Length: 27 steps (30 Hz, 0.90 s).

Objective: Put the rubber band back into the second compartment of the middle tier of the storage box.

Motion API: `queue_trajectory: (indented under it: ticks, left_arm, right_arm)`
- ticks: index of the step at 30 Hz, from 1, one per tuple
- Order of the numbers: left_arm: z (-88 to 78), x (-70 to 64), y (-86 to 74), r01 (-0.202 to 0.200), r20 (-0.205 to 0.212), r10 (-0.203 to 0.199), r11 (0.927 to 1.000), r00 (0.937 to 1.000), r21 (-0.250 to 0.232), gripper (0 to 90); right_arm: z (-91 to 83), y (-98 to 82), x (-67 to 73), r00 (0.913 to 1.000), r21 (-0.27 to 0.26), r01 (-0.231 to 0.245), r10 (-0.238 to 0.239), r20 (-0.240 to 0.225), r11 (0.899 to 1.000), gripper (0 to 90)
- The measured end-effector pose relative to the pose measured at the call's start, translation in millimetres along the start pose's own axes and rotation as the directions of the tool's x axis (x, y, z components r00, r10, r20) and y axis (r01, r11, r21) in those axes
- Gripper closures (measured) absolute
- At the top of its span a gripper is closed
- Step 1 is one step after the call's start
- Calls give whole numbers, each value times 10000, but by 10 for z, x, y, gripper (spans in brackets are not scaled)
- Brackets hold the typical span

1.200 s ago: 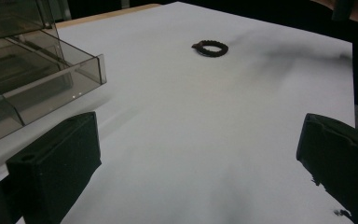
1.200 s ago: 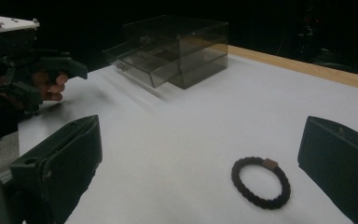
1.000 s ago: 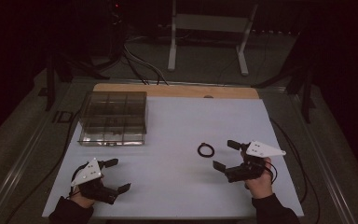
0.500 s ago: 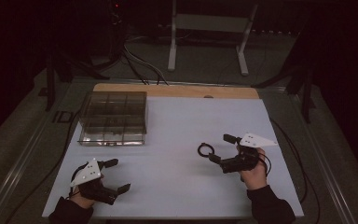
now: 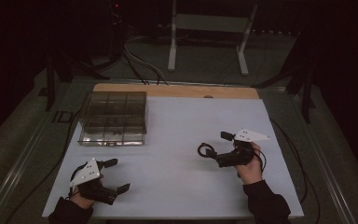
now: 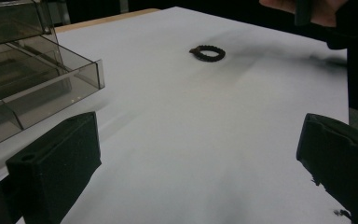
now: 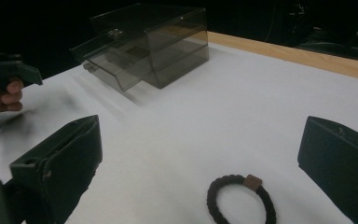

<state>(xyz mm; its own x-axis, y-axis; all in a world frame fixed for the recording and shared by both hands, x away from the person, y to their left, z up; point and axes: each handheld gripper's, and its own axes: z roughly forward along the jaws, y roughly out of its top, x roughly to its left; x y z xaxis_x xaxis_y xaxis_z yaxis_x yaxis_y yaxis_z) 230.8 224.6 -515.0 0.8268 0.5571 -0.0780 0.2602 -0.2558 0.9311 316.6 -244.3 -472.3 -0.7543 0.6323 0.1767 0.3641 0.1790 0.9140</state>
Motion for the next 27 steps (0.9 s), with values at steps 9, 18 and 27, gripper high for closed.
queue_trajectory:
  ticks: [9,18,27]
  left_arm:
    - [5,-3,-7,-22,-25,23,10000,10000,83,4]
    - [-5,0,-4,-16,-33,16,10000,10000,30,4]
    - [-3,-3,-6,-17,-34,17,10000,10000,60,4]
  right_arm:
    - [93,-7,-71,9995,202,-136,130,287,9997,0]
    - [163,-22,-139,9983,452,-295,271,518,9985,0]
    - [278,-104,-219,9964,864,-349,280,796,9957,0]
